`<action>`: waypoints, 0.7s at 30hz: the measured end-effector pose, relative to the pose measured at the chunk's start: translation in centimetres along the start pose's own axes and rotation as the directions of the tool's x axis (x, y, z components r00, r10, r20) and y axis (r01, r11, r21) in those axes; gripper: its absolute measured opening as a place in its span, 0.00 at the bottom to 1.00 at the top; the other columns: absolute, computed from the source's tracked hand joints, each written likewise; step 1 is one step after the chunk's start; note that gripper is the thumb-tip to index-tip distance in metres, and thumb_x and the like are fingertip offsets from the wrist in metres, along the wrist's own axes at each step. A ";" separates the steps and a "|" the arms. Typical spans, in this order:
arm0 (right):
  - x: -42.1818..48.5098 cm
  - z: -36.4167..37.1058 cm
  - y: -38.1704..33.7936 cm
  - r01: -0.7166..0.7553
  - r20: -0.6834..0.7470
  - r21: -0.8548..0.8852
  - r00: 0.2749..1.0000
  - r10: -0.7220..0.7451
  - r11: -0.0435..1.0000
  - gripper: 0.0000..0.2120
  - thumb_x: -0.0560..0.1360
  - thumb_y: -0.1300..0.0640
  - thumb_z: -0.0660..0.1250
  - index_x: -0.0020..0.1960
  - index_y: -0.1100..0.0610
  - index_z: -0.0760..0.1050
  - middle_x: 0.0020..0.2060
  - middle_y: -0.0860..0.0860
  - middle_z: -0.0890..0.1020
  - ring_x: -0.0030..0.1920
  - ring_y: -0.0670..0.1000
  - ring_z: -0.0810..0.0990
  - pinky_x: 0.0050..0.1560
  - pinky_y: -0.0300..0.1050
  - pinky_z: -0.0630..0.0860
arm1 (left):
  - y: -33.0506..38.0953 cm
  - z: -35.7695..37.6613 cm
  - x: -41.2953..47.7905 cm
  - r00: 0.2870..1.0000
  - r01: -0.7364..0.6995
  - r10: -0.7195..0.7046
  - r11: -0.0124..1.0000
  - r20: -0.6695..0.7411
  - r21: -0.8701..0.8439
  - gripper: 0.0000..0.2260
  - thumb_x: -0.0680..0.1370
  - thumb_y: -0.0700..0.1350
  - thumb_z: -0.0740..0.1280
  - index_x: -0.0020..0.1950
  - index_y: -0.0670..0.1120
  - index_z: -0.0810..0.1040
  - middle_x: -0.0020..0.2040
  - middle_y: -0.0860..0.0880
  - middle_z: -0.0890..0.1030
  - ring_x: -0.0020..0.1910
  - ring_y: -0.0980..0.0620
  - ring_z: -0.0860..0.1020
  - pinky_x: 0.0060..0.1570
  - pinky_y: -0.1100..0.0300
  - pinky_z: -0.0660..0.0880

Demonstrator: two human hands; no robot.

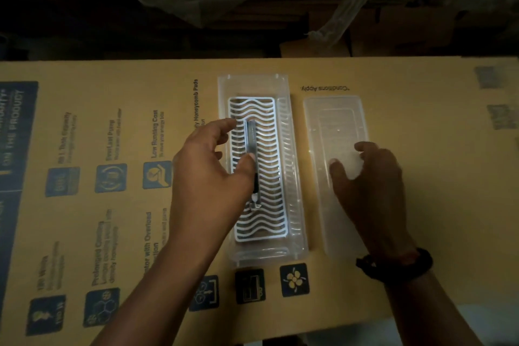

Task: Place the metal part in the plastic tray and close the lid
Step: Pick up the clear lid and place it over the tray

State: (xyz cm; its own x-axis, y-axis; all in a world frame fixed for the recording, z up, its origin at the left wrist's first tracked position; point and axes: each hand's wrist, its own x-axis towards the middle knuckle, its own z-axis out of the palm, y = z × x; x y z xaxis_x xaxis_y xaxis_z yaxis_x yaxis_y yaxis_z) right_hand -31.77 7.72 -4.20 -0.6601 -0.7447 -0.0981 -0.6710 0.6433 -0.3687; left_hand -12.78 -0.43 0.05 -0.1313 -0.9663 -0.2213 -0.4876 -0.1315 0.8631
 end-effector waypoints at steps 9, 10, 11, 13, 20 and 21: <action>-0.1 3.8 1.5 -0.112 0.237 -0.305 0.953 0.189 0.946 0.53 0.64 0.29 0.66 0.77 0.55 0.46 0.76 0.67 0.51 0.72 0.70 0.56 0.65 0.71 0.62 | 0.7 1.0 -0.1 0.999 -0.045 0.044 0.997 0.019 0.064 0.21 0.73 0.42 0.73 0.66 0.51 0.77 0.58 0.58 0.76 0.57 0.58 0.75 0.59 0.58 0.74; -0.1 3.9 1.7 -0.118 0.221 -0.295 0.957 0.188 0.948 0.52 0.65 0.30 0.67 0.77 0.54 0.48 0.75 0.67 0.53 0.71 0.70 0.58 0.64 0.70 0.64 | 0.7 0.9 -0.1 0.999 -0.046 0.045 0.996 0.017 0.071 0.21 0.73 0.43 0.73 0.66 0.51 0.77 0.58 0.58 0.76 0.58 0.57 0.76 0.60 0.57 0.74; -0.1 3.8 1.8 -0.127 0.203 -0.284 0.961 0.189 0.950 0.51 0.65 0.32 0.67 0.77 0.54 0.50 0.74 0.67 0.55 0.69 0.69 0.60 0.62 0.68 0.66 | 0.7 0.9 -0.1 0.999 -0.046 0.045 0.996 0.015 0.077 0.21 0.73 0.43 0.73 0.66 0.51 0.77 0.58 0.57 0.77 0.59 0.57 0.76 0.61 0.55 0.74; 0.1 3.6 1.9 -0.135 0.167 -0.272 0.968 0.185 0.953 0.48 0.65 0.33 0.69 0.76 0.53 0.54 0.71 0.65 0.62 0.65 0.67 0.64 0.58 0.65 0.68 | 0.7 0.8 -0.1 0.999 -0.053 0.052 0.995 0.009 0.081 0.21 0.73 0.43 0.72 0.66 0.51 0.77 0.60 0.57 0.77 0.61 0.56 0.75 0.62 0.53 0.74; 0.8 -1.3 0.6 -0.148 0.076 -0.007 0.986 0.148 0.989 0.45 0.60 0.32 0.72 0.70 0.51 0.62 0.60 0.62 0.70 0.60 0.65 0.67 0.55 0.62 0.69 | 0.7 -0.3 -0.6 0.998 -0.067 0.067 0.995 0.008 0.076 0.20 0.75 0.42 0.69 0.67 0.52 0.75 0.58 0.63 0.73 0.52 0.70 0.71 0.59 0.68 0.68; 0.6 -2.4 -0.3 -0.129 0.036 0.058 0.991 0.127 0.990 0.44 0.60 0.32 0.73 0.69 0.50 0.62 0.60 0.61 0.70 0.60 0.65 0.67 0.55 0.62 0.70 | 0.7 -0.5 -0.6 0.998 -0.069 0.069 0.995 -0.002 0.074 0.20 0.75 0.43 0.69 0.67 0.52 0.75 0.59 0.62 0.74 0.54 0.69 0.71 0.59 0.68 0.68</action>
State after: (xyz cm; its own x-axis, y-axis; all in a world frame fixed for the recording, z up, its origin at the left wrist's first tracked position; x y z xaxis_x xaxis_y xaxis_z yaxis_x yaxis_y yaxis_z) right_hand -32.83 7.51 -1.96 -0.7272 -0.6631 -0.1774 -0.5595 0.7224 -0.4064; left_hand -12.64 -0.09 1.03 -0.1628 -0.9736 -0.1601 -0.5398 -0.0480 0.8404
